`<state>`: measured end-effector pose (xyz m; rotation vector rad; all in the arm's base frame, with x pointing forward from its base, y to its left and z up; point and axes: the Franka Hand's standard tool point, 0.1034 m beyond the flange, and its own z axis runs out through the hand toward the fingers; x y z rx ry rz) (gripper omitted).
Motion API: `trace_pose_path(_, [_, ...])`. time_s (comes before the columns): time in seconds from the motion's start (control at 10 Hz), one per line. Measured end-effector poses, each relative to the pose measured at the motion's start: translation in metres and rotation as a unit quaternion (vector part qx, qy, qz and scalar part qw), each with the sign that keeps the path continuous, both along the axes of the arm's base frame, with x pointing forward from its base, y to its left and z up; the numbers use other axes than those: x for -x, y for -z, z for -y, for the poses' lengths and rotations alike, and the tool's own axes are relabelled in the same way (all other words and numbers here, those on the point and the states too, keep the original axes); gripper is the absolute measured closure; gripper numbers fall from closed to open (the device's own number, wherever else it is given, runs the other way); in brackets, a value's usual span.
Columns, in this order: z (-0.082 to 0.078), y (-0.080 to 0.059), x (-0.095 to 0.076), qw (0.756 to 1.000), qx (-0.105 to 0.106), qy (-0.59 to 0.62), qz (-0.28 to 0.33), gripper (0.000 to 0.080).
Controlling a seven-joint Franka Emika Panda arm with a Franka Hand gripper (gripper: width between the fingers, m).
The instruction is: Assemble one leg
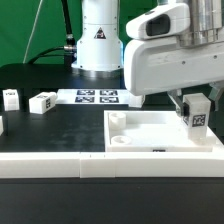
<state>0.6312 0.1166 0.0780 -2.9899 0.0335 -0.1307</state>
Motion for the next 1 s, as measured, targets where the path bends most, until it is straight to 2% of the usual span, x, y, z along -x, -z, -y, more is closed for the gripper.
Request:
trace_pose_path(0.2, [0.0042,0.0006,-0.0008,0.992,-0.013,0.123,-0.004,0.0505])
trace_pose_path(0.4, [0.0068,0.0007,-0.0012,0.973,-0.024,0.230,-0.016,0.0505])
trace_pose_path(0.7, [0.0037,0.0008,-0.0028,0.912,-0.051,0.406,-0.034,0.0505])
trace_pose_path(0.8, [0.0035,0.0008,-0.0026,0.901,-0.054,0.428,-0.037,0.0505])
trace_pose_path(1.0, [0.0040,0.0012,-0.0025,0.855,-0.070,0.511,-0.055,0.0505])
